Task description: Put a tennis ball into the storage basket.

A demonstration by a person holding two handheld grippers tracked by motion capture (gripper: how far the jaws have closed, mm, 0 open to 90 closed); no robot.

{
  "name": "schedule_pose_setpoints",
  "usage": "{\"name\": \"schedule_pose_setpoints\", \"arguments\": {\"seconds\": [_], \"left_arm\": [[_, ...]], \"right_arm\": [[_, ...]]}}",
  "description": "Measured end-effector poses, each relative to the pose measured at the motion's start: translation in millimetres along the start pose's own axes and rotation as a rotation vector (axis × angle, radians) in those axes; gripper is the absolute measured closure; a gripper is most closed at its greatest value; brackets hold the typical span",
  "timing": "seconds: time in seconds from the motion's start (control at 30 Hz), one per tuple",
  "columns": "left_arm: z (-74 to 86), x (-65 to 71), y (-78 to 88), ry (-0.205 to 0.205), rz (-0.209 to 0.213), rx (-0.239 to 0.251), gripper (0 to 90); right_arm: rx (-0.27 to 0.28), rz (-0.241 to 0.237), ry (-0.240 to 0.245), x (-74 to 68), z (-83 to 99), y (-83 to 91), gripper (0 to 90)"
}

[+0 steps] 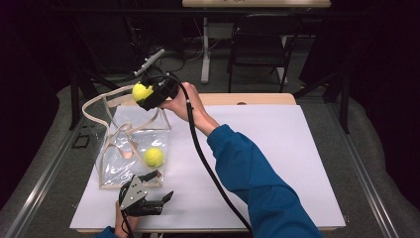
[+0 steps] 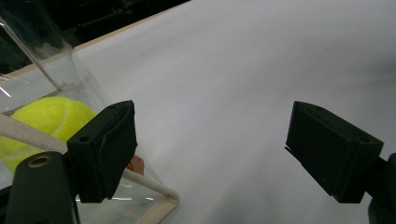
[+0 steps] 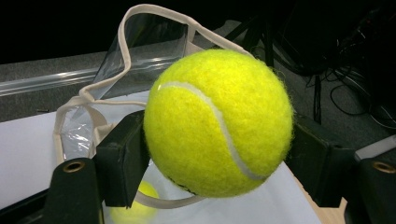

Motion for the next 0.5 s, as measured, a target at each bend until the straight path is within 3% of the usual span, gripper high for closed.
{"name": "schedule_pose_setpoints", "arguments": {"seconds": [0.5], "left_arm": [[0.0,0.1,-0.7,-0.003,0.004,-0.001,15.9]], "right_arm": [[0.015,-0.001,0.001,-3.7,-1.4,-5.1,26.5]]}}
Point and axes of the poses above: each handheld gripper's, and its own axes: y roughly backward along the jaws, z roughly out of its underside, x roughly to its right, the point moved 5 cm from there along -y, roughly forward along the jaws, and after that the axes turned 11 degrees about x, right-handed, at the moved point
